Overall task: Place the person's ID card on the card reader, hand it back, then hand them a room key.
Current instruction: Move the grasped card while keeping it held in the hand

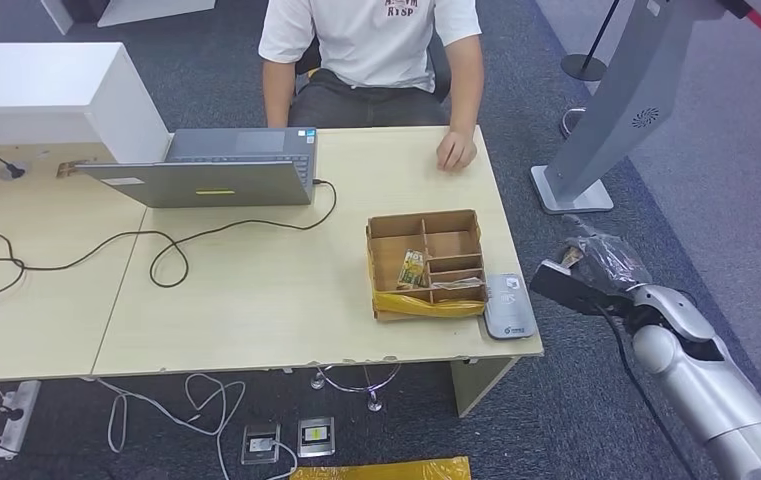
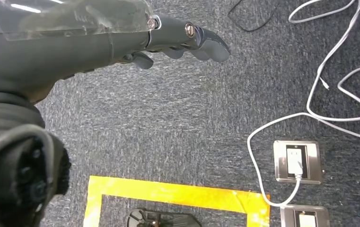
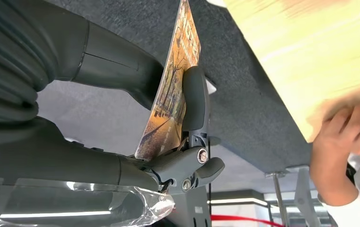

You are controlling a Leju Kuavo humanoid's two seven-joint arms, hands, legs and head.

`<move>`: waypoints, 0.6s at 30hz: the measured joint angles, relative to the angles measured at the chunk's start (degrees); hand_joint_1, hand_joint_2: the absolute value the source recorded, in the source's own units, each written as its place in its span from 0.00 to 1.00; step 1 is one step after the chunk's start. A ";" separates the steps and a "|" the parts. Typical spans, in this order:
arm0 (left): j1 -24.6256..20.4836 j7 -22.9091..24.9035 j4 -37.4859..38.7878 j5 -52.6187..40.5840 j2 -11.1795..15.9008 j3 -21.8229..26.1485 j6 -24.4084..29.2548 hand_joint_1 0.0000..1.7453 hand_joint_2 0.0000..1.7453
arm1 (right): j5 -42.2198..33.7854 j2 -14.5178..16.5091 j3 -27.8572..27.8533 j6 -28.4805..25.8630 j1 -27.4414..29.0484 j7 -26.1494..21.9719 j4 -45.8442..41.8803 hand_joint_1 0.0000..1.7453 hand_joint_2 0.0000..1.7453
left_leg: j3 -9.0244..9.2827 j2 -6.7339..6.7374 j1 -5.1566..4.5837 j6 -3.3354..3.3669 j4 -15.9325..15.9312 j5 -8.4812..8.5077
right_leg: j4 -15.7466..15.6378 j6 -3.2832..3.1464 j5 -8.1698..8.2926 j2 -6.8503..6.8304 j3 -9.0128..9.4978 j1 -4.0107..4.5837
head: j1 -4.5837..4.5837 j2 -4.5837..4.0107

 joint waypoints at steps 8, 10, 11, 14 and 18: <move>-0.08 0.02 0.00 0.23 -0.06 -0.01 -0.03 0.00 0.00 | 2.48 1.59 -0.01 -0.21 1.64 -0.30 -1.05 1.00 1.00 | 0.00 -0.02 0.01 0.00 0.00 0.00 | 0.01 0.00 0.00 -0.01 0.00 0.01 | 0.01 0.00; -0.14 0.02 0.00 0.31 -0.07 -0.01 -0.02 0.00 0.00 | 2.94 2.09 0.23 -0.16 2.02 -0.44 -1.18 1.00 1.00 | 0.00 -0.02 0.02 0.00 0.00 0.01 | 0.01 0.00 0.00 -0.01 0.00 0.02 | 0.01 0.00; -0.15 0.02 0.00 0.33 -0.07 -0.01 -0.03 0.00 0.00 | 3.06 2.34 0.32 -0.15 2.18 -0.49 -1.24 1.00 1.00 | 0.00 -0.02 0.02 0.00 0.00 0.01 | 0.01 0.00 0.00 -0.01 0.00 0.02 | 0.00 0.00; -0.16 0.02 0.00 0.31 -0.09 -0.01 -0.07 0.00 0.00 | 3.32 3.08 0.43 -0.18 2.61 -0.60 -1.30 1.00 1.00 | 0.00 -0.02 0.02 0.00 0.00 0.01 | 0.01 -0.01 0.00 -0.02 0.00 0.02 | 0.01 0.00; -0.16 0.02 0.00 0.26 -0.15 -0.01 -0.09 0.00 0.00 | 3.61 3.86 0.66 -0.25 3.07 -0.76 -1.30 1.00 1.00 | 0.00 -0.02 0.02 0.00 0.00 0.00 | 0.00 -0.01 0.00 -0.01 0.00 0.01 | 0.01 0.00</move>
